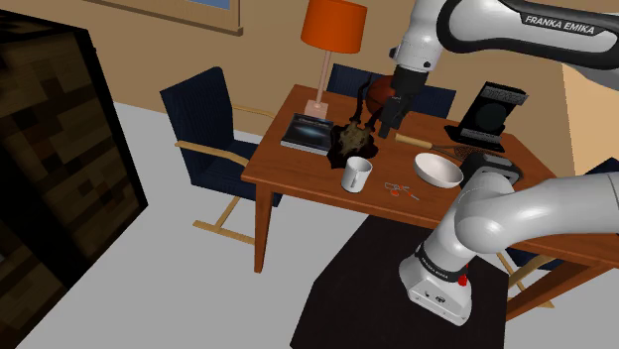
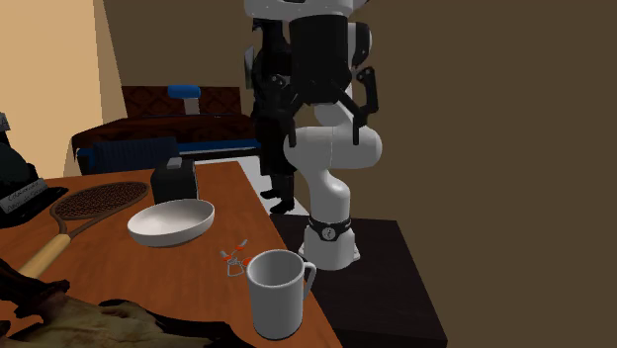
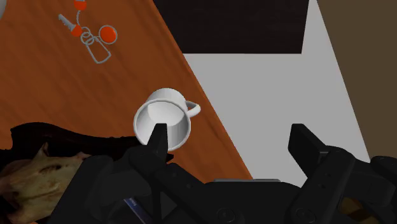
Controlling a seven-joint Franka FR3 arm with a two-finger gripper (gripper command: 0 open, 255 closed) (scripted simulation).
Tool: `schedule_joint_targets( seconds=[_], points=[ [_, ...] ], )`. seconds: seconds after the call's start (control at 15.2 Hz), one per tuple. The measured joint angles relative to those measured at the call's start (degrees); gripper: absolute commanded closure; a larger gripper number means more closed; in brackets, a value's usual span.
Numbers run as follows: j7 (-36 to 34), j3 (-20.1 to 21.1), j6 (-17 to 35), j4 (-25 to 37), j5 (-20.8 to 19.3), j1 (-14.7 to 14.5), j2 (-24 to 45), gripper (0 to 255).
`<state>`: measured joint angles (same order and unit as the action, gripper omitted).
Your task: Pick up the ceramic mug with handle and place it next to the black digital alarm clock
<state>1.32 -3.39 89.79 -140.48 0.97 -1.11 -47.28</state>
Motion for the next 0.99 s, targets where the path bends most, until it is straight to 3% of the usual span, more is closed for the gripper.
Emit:
schedule_joint_targets(
  seconds=[0.2,0.59,0.99],
  points=[
    [1.6,-1.1,2.0,-1.7,-0.8,0.2,0.0,0],
    [8.9,-6.3,12.9,-8.2,-4.3,1.1,3.5,0],
    [17.3,-12.8,26.5,-11.5,-7.2,1.5,12.6,0]
  ],
)
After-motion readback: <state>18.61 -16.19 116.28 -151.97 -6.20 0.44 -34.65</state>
